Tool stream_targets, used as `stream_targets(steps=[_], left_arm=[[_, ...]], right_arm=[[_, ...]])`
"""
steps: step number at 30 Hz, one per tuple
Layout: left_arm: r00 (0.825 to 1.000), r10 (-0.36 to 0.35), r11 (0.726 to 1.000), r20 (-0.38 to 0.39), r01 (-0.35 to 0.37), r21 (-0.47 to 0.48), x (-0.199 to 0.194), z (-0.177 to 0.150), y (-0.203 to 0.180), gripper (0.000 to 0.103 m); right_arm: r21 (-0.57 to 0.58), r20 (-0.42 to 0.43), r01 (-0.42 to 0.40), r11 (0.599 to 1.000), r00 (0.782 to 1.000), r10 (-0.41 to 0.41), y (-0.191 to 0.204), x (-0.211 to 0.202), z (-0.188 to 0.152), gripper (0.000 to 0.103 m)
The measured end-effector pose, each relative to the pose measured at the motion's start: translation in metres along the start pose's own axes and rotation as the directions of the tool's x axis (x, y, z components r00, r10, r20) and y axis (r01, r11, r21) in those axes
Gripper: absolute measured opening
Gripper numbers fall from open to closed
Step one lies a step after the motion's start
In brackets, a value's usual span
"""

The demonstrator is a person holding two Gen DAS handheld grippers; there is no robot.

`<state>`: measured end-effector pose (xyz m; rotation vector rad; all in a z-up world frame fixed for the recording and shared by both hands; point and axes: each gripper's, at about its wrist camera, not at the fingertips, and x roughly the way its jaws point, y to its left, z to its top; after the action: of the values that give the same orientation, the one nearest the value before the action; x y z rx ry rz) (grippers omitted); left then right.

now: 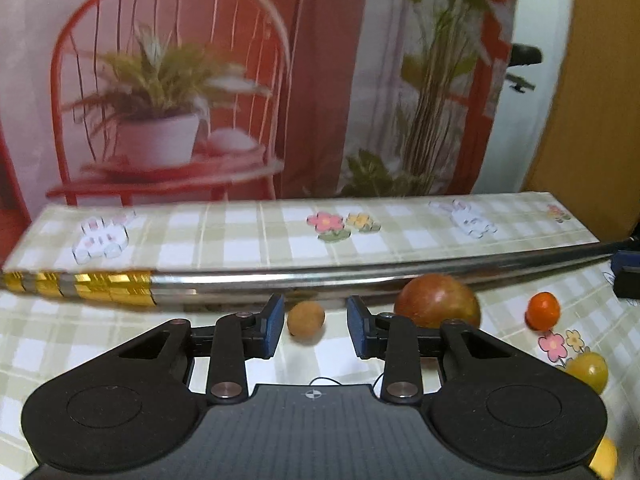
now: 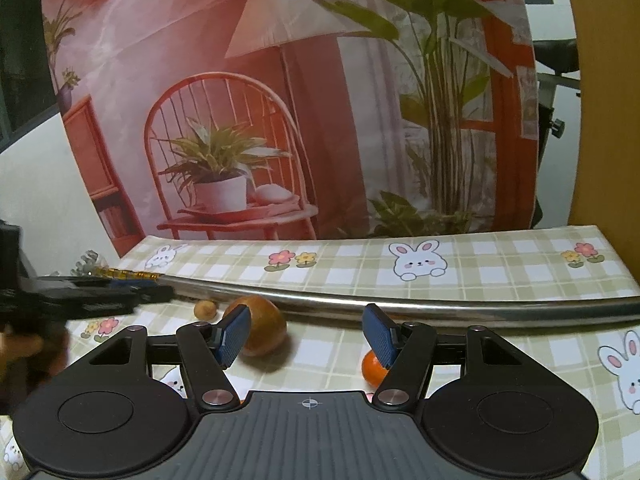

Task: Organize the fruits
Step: 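Move the left tool to a brown longan by the steel pole while the right tool approaches a red apple, then close the left tool on the brown longan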

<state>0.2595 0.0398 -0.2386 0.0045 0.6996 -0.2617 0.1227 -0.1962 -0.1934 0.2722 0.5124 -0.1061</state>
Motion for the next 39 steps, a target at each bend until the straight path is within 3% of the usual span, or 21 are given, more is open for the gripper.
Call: stream_targets(steps=[5,15,19,27,33,39], left_arm=[[0.999,0.015,0.999,-0.040,-0.016,-0.033,0.018,-0.001,0.007,0.036],[0.997,0.005,0.998,-0.075,-0.009,-0.059,0.035,0.001,0.012,0.035],[0.997,0.013,0.999,-0.073,-0.016,-0.042,0.036,0.003,0.009,0.029],[0.997,0.012,1.000,-0.070,-0.014,-0.023,0.033,0.002,0.008,0.025],[0.999,-0.013,1.000,-0.052,0.013,0.001,0.014,-0.006,0.003,0.016],[0.999,-0.017,1.000,-0.049,0.019,0.022,-0.004,-0.016,0.001,0.016]], right_arm=[[-0.032,-0.028,0.007,0.999,1.000,-0.007,0.001,0.012,-0.007,0.059],[0.011,-0.050,-0.008,1.000,0.999,0.009,-0.008,0.023,-0.011,0.059],[0.017,-0.056,-0.010,1.000,0.998,0.011,-0.009,0.025,-0.012,0.059],[0.018,-0.063,-0.016,1.000,0.998,0.017,-0.009,0.027,-0.012,0.059],[0.012,-0.064,-0.019,1.000,0.998,0.020,-0.007,0.028,-0.012,0.059],[-0.018,-0.070,-0.046,0.999,0.997,0.044,0.000,0.036,-0.010,0.059]])
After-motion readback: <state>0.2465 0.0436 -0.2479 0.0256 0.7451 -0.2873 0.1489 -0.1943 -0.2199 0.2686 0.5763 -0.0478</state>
